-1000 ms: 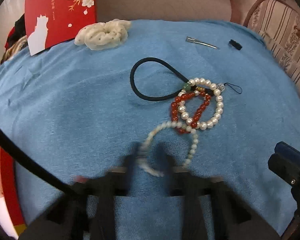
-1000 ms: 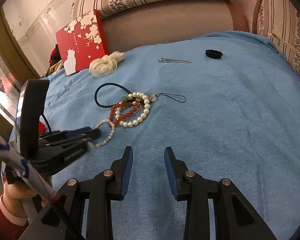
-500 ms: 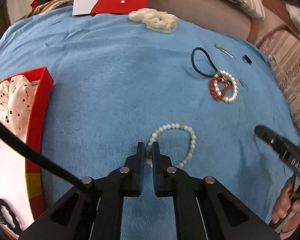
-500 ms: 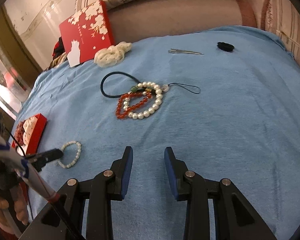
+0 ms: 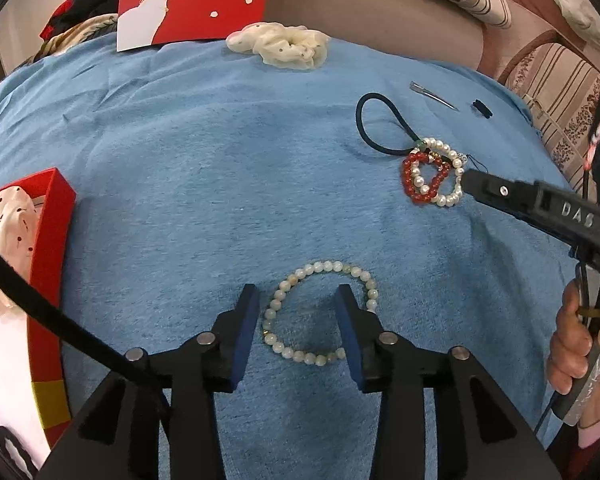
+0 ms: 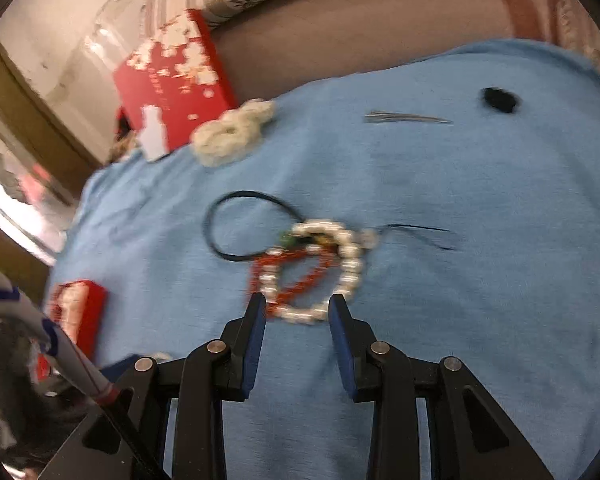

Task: Organize jewelry
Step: 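Grasp the pale bead bracelet with the left tool while the right grasps the red bead bracelet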

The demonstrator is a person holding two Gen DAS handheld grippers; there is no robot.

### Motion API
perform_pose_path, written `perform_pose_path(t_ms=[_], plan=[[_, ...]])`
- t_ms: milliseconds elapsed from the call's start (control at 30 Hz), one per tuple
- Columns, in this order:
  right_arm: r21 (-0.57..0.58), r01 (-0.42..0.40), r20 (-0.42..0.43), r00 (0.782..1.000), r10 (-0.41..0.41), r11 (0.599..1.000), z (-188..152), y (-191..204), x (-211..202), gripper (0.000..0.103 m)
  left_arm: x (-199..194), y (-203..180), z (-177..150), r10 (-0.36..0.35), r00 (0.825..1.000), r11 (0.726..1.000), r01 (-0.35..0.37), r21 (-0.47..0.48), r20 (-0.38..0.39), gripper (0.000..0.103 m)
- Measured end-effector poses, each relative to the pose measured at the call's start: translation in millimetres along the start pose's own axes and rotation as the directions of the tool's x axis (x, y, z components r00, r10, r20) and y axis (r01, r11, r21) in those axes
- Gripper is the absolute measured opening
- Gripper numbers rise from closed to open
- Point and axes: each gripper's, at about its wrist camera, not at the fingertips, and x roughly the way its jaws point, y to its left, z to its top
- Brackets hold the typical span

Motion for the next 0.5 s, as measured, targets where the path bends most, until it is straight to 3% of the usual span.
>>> perform_pose_path(t_ms=[133,300,333,400,433,500], plan=[[-0.006,-0.004,-0.022,1.0,0.004,1.0,8,4,16,0.035,2,-6,1,0.002,1.0,1.0,-0.003,0.016,0.007,0.047],[0.006,0.055,-0.037,0.998,-0.055,0.998,11,1,36,0.035,3,-8,2,0.004,1.0,1.0,-0.004,0.03,0.015,0.047],[0.004,0.064,-0.032,0.997,-0.063,0.998,12,1,37,0.033,3,-7,2,0.003,1.0,1.0,-0.003,0.029,0.017,0.044],[-0.017,0.083,-0.02,0.996,-0.083,0.996,12,4,39,0.029,3,-7,3,-0.004,1.0,1.0,0.003,0.029,0.016,0.012],[-0.025,0.096,-0.015,0.995,-0.097,0.995,12,4,39,0.013,4,-6,3,-0.03,1.0,0.999,0.029,0.02,0.003,0.005],[-0.012,0.086,-0.019,0.996,-0.086,0.996,13,0,39,0.008,1,-2,4,-0.081,0.997,0.997,0.081,-0.016,0.006,0.005]])
